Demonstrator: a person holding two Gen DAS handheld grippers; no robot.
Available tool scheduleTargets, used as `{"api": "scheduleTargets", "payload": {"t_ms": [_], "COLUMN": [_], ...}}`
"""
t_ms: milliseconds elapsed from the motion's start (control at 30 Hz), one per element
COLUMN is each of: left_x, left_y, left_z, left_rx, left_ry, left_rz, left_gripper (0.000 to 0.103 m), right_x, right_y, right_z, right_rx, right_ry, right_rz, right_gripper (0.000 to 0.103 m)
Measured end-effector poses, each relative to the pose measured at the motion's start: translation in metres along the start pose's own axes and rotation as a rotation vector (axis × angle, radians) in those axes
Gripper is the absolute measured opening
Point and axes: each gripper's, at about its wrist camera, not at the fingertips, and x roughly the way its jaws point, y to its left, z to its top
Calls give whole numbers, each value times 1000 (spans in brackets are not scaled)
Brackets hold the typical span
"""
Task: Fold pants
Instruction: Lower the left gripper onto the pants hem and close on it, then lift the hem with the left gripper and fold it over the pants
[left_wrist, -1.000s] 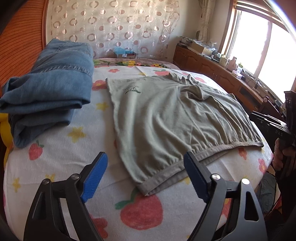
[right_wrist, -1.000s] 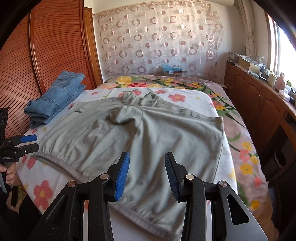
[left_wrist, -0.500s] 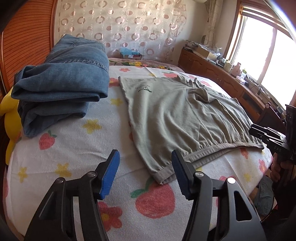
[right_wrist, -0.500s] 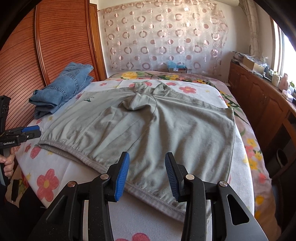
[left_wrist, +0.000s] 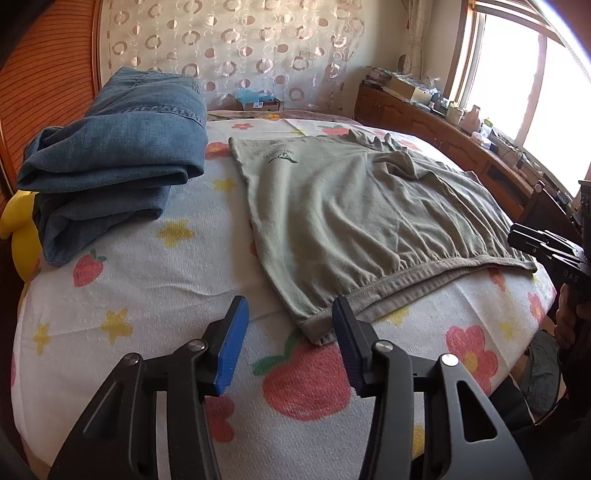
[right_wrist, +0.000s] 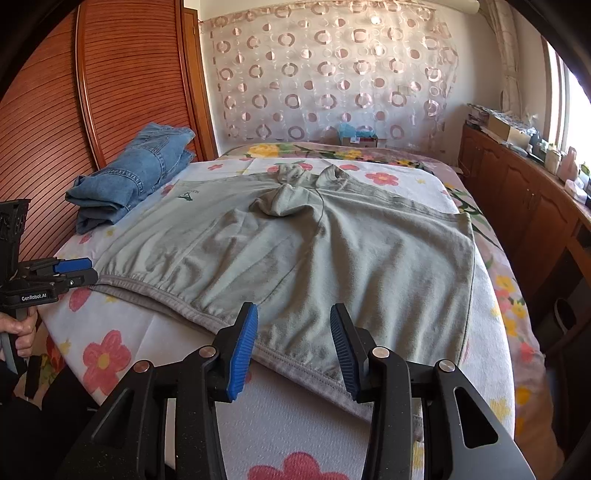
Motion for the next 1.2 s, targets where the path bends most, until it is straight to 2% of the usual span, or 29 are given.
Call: {"api": "scheduleTargets", "payload": {"t_ms": [33, 133, 200, 300, 700, 1200], "left_x": [0, 1, 1, -1, -19, -11], "left_y": [-1, -5, -7, -11, -36, -133], "left_z": [0, 0, 0, 1, 34, 90], "left_rx": [8, 20, 26, 35, 107, 285], "left_ry": [-1, 0, -1, -8, -54, -72], "left_rz": [-1, -23, -39, -34, -94, -203], "left_gripper": [44, 30, 16, 9, 5, 5], "right_x": [1, 3, 3, 3, -5, -28], "right_y": [0, -1, -2, -3, -18, -47], "right_z": [0, -2, -3, -4, -10, -23], "right_rx": [3, 11, 18, 30, 73, 135], "right_ry": [1, 5, 8, 10, -4, -49], "right_rz": [0, -1, -2, -1, -12, -4], "right_gripper": [43, 43, 43, 43, 43, 43]}}
